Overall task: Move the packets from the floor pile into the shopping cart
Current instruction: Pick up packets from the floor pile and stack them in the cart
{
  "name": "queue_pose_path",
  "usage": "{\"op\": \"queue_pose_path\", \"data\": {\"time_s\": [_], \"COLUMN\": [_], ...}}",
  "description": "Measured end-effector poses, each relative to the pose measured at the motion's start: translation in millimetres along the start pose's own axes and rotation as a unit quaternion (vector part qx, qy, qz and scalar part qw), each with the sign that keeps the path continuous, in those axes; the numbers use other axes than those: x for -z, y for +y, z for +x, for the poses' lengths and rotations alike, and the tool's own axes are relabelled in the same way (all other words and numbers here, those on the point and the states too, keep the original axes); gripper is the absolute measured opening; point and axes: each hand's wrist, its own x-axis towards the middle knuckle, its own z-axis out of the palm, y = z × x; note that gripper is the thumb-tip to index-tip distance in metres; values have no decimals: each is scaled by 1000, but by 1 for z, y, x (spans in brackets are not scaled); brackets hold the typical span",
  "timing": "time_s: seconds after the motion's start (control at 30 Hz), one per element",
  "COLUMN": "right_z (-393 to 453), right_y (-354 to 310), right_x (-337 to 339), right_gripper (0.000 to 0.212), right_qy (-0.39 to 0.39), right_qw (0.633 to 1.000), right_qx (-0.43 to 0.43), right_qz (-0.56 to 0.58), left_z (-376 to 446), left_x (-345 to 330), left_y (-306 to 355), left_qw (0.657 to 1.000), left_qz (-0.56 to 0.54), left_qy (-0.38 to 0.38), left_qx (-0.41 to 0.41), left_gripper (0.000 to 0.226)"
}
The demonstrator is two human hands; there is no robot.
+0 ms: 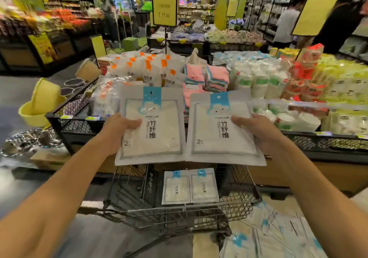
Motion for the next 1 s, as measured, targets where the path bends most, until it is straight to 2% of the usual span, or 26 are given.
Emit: {"op": "queue_pose_path", "data": {"time_s": [0.1, 0.2, 0.37, 0.67, 0.87, 1.0], "right_z": [11, 27, 45, 98, 168, 212], "right_y": [4, 12, 34, 85, 151, 204], "right_x": [-26, -43, -53, -18, 13, 27], "right_gripper": [41, 40, 31, 35, 31, 23], "right_qy": [10, 18, 34, 53, 32, 12], "right_qw": [1000, 1000, 998, 990, 980, 971], "right_qx": [-3, -7, -50, -132, -194, -238], "right_qz": [1, 1, 9, 9, -14, -24], "left_z": [20, 48, 95, 158, 197, 222], "left_x": [17, 28, 32, -5, -42, -63], "left_y": [-2, -9, -37, -111, -174, -229], "left_qw": [1000, 999, 996, 987, 981, 978], "left_qz": [-5, -23, -21, -12, 10, 20], "left_qy": [3, -5, -40, -49, -19, 9], "left_qx": [7, 32, 72, 153, 194, 209], "left_gripper": [24, 33, 32, 34, 36, 29]}}
